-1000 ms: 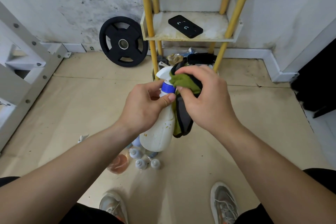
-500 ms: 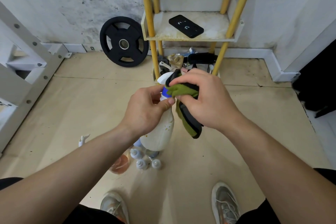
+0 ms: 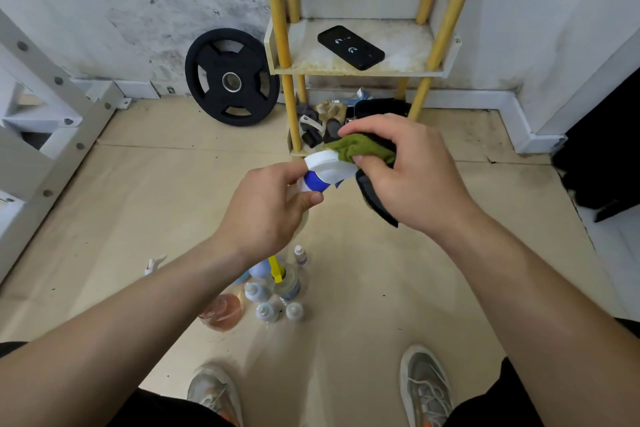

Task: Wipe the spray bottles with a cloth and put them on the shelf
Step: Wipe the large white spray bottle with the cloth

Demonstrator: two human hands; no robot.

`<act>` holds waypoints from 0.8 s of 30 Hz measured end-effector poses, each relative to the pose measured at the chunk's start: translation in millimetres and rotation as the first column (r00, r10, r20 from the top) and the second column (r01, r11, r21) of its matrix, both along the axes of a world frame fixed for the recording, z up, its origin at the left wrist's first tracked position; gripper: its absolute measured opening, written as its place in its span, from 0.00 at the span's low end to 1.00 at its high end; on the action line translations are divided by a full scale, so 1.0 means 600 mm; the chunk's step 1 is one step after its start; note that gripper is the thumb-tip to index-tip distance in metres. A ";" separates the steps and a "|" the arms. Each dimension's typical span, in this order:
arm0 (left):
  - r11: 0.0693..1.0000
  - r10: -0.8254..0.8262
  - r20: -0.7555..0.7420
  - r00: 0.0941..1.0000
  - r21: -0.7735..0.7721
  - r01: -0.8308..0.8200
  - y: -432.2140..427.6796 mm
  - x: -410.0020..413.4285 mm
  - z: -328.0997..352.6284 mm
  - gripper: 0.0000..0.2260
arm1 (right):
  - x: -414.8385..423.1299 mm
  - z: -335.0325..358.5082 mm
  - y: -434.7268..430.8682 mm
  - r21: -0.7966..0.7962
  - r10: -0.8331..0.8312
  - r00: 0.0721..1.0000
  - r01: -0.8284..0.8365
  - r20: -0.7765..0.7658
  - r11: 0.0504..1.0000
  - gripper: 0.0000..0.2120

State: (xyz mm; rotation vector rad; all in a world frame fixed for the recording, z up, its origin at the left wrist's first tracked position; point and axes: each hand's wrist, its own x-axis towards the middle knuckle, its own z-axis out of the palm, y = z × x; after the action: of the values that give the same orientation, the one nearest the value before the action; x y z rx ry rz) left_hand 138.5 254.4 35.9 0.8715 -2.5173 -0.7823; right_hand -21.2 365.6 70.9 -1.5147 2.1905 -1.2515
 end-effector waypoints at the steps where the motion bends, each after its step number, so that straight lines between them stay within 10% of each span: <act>1: 0.999 -0.012 0.015 1.000 -0.049 0.013 0.001 0.000 0.000 0.10 | 0.007 -0.002 -0.001 -0.025 0.015 1.000 -0.015 0.009 1.000 0.18; 14: 0.995 -0.044 0.061 0.997 -0.083 0.049 0.005 -0.001 -0.004 0.11 | 0.011 -0.007 0.001 0.008 0.027 0.999 -0.027 0.039 1.000 0.20; 24: 0.841 -0.203 0.144 0.969 -0.481 0.248 -0.001 0.001 -0.013 0.10 | -0.044 0.014 0.021 0.277 0.048 0.998 -0.036 -0.037 0.960 0.22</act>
State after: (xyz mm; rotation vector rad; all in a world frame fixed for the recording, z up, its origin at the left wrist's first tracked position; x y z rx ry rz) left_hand 139.0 253.6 28.3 0.4426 -2.7380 -0.1276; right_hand -47.8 378.1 79.5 -1.4774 2.2352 -0.8631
